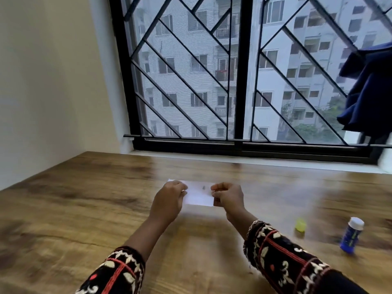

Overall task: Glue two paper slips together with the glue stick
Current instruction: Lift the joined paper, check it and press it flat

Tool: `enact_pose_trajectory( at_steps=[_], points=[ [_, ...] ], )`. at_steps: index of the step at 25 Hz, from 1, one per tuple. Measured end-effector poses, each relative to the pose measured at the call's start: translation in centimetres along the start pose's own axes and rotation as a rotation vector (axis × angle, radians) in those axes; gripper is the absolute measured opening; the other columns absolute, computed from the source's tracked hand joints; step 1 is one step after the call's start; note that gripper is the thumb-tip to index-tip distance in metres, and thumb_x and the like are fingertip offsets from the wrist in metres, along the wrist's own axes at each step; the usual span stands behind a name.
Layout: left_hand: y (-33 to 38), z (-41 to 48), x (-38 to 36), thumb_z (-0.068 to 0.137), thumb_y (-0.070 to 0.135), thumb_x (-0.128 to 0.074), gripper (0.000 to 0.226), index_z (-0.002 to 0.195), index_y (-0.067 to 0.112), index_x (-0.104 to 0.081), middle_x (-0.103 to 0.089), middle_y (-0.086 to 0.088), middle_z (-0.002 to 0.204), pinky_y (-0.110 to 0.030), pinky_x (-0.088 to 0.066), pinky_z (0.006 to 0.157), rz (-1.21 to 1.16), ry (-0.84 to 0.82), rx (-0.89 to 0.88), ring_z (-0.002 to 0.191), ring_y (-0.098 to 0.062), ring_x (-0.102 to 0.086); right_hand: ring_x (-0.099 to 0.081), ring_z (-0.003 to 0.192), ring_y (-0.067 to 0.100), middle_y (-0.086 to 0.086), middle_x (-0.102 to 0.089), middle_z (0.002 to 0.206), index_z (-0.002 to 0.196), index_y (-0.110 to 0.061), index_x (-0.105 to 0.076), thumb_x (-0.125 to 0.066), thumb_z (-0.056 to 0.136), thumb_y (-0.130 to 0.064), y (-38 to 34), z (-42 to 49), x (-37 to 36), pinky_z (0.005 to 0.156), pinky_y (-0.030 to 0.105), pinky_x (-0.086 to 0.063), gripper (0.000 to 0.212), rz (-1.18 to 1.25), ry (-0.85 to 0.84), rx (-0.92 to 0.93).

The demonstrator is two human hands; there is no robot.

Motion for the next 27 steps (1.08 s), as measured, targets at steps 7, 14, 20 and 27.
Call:
enact_pose_trajectory(
  at_steps=[7,14,20,27],
  points=[
    [-3.5,1.1,-2.3,0.086,0.011,-0.056,0.036,0.122,0.007,-0.052,-0.056,-0.014,0.127,-0.035,-0.043,0.091,0.019,-0.089,0.151,0.115,-0.029,-0.051,-0.062,0.071,0.025,0.009,-0.063,0.078,0.088,-0.012,-0.062,-0.057,0.076,0.006,0.2,1.7,-0.6,0.07,0.043,-0.057,0.022,-0.272,0.054,0.143],
    [-3.7,3.3,1.4,0.077,-0.006,-0.057,0.022,0.097,0.001,-0.065,-0.067,-0.019,0.102,-0.039,-0.05,0.08,-0.075,0.066,0.151,0.095,-0.034,-0.062,-0.066,0.071,0.017,0.005,-0.072,0.079,0.078,-0.008,-0.07,-0.064,0.077,0.0,-3.7,1.5,-1.2,0.065,0.019,-0.049,0.01,-0.434,0.065,0.577],
    [-1.5,1.1,2.4,0.052,-0.013,-0.073,0.026,0.062,0.009,-0.063,-0.066,-0.005,0.06,-0.021,-0.037,0.04,0.282,0.1,-0.237,0.051,-0.023,-0.06,-0.066,0.071,0.029,0.009,-0.072,0.079,0.072,-0.007,-0.064,-0.055,0.076,0.001,-3.2,0.7,-2.0,0.063,0.038,-0.054,0.013,-0.635,-0.067,0.88],
    [-4.0,-1.0,-1.8,0.079,0.011,-0.059,0.008,0.072,0.007,-0.062,-0.068,-0.012,0.081,-0.032,-0.043,0.062,0.292,-0.294,-0.188,0.077,-0.025,-0.063,-0.06,0.081,0.036,0.018,-0.066,0.091,0.081,-0.002,-0.058,-0.059,0.076,-0.018,1.8,1.2,-4.5,0.067,0.041,-0.045,0.017,-1.182,-0.482,0.706]
  ],
)
Point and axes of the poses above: each hand's wrist, its own z-axis towards the middle knuckle, its own x-axis out of the back of the hand, y = z × x, the point moved 7 cm from there along z, towards the middle knuckle
